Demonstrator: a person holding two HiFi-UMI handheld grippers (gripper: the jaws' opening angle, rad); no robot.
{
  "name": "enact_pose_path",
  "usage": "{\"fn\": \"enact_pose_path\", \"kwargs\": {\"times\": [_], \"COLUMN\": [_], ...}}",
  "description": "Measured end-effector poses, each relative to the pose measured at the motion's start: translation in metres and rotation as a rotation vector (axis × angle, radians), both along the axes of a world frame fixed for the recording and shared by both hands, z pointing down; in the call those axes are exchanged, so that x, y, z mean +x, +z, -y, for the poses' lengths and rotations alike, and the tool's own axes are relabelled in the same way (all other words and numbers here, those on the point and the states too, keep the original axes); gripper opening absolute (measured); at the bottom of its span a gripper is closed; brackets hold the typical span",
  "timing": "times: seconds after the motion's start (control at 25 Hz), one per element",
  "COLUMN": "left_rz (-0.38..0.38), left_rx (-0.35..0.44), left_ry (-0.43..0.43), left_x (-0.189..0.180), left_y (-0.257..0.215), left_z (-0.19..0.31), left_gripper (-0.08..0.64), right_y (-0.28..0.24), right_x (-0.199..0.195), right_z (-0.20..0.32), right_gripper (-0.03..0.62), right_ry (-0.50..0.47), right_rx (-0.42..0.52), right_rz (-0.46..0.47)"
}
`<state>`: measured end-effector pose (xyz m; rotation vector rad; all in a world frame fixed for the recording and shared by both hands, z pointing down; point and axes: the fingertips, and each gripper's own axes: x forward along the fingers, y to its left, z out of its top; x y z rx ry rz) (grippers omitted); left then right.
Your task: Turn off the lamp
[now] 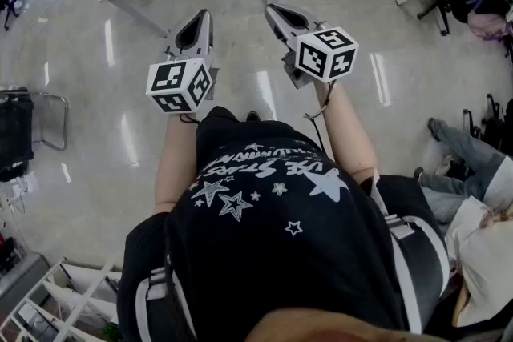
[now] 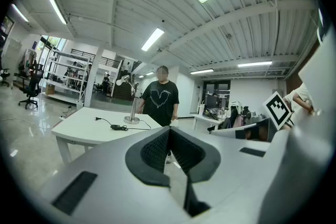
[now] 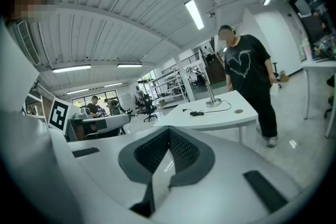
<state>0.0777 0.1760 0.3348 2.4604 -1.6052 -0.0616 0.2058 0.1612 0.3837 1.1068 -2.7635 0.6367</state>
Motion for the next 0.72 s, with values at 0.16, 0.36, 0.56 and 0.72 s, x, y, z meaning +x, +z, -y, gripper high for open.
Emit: {"fn": "enact_pose_path", "kwargs": {"times": [0.16,0.36,0.56,0.72], "left_rz": [0.002,0.008,0.003,-0.001], "left_rx": [0.001,0.003,0.021,0.013], "left_ry": [-0.002,0.005,0.019,0.008], "left_x": [0.001,0.004,0.004,-0.012], "left_y": [-0.002,-0.003,-0.004,0.002], "left_z": [0.002,0.001,-0.005,-0.004], "left_gripper": [0.009,0.009,0.009,0.009], "right_y": [-0.002,-0.002,0.003,0.009], "right_x": [0.001,0.001,-0.004,-0.02], "right_z": [0.002,0.002,0.0,0.002], "right_gripper": [0.005,0.006,0.006,0.006], "right_ry": [-0.005,-0.014,-0.022,-0.038], "right_rx": [0.003,0.003,-0.01,-0.027], "right_rz": [0.009,0.018,0.035,0.033]}}
